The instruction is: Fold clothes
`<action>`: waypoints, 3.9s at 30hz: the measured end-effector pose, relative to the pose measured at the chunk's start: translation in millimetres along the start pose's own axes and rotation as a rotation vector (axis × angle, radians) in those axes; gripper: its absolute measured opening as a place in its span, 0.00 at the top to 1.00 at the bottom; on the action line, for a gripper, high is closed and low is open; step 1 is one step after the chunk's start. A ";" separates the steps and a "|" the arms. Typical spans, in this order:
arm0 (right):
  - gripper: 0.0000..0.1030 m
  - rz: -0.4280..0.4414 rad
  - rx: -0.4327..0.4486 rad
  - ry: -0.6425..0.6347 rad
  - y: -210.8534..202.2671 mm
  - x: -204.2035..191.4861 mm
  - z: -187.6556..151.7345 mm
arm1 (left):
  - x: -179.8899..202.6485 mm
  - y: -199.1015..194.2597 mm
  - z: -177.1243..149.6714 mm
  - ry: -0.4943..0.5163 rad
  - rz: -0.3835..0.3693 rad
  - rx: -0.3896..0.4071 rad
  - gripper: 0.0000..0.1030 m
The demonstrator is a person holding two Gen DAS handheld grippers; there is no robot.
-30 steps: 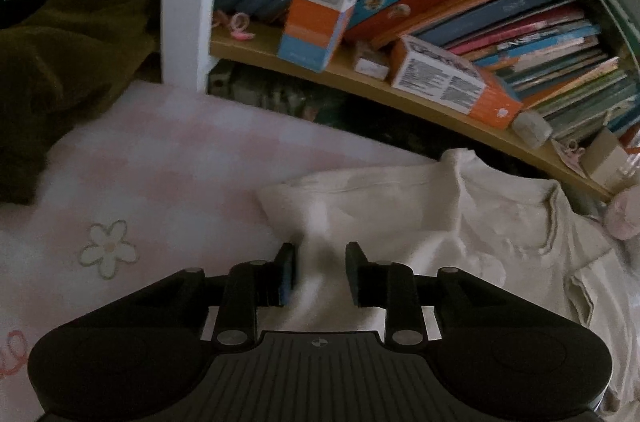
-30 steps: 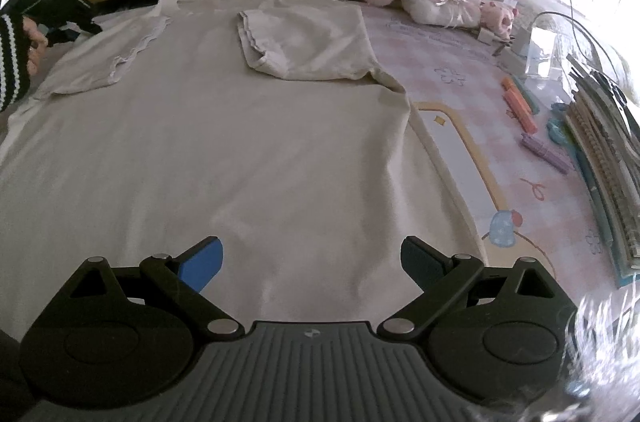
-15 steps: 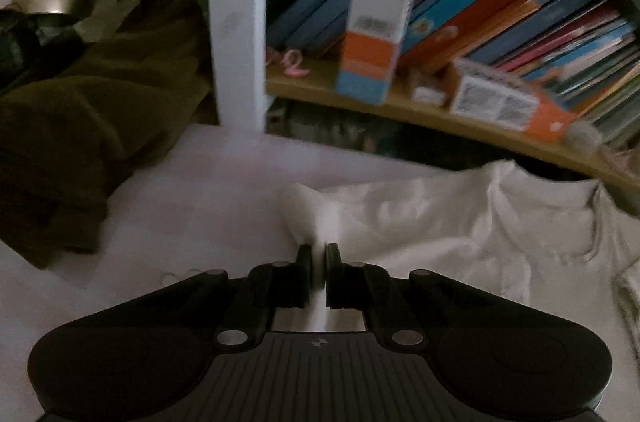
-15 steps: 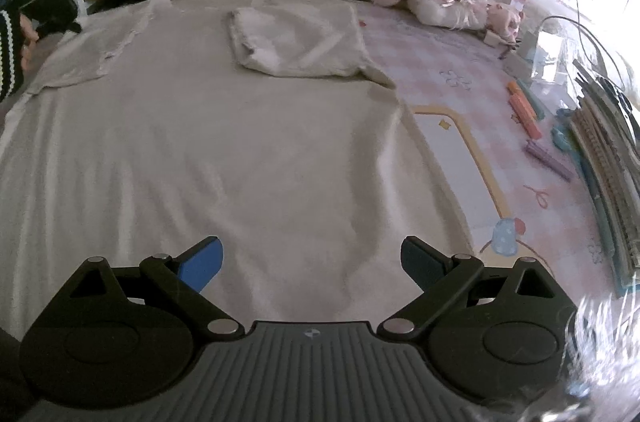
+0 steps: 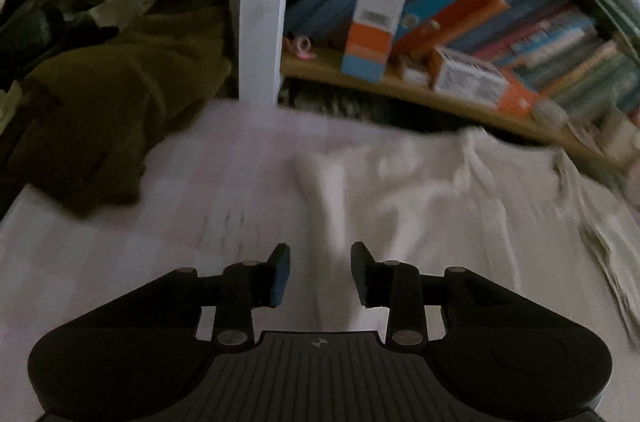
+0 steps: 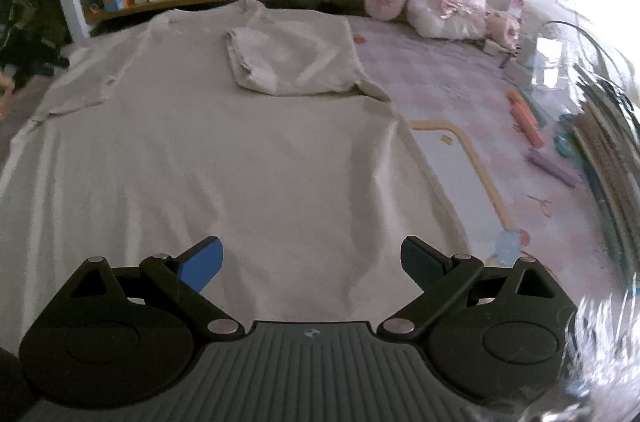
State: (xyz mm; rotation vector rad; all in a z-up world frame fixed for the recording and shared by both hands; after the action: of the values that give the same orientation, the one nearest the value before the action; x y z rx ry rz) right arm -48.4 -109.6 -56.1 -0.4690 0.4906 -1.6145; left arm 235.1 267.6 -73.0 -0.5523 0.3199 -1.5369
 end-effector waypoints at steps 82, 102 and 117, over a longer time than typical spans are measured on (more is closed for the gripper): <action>0.07 0.248 -0.005 0.092 -106.6 72.7 -77.4 | 108.2 -337.3 -212.9 0.014 0.075 0.025 0.16; 0.07 0.155 -0.126 0.252 -105.3 93.1 -89.6 | 58.9 -332.7 -225.4 -0.148 0.030 -0.048 0.16; 0.26 0.024 -0.158 0.365 -96.7 162.3 -92.5 | 4.3 -334.9 -219.1 -0.125 0.058 -0.053 0.19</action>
State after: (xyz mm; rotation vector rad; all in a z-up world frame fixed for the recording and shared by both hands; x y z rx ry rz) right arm -195.4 -258.9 -74.7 -0.2827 0.8990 -1.6513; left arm -164.7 251.2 -80.6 -0.6723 0.2792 -1.4349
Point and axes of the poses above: each gripper's, at about its wrist camera, not at the fingertips, and y roughly the way its jaws point, x to its right, z to its top, the point moved 9 cm from there along y, roughly the way its jaws point, and after that the axes turned 15 degrees about x, right-handed, at the moved point
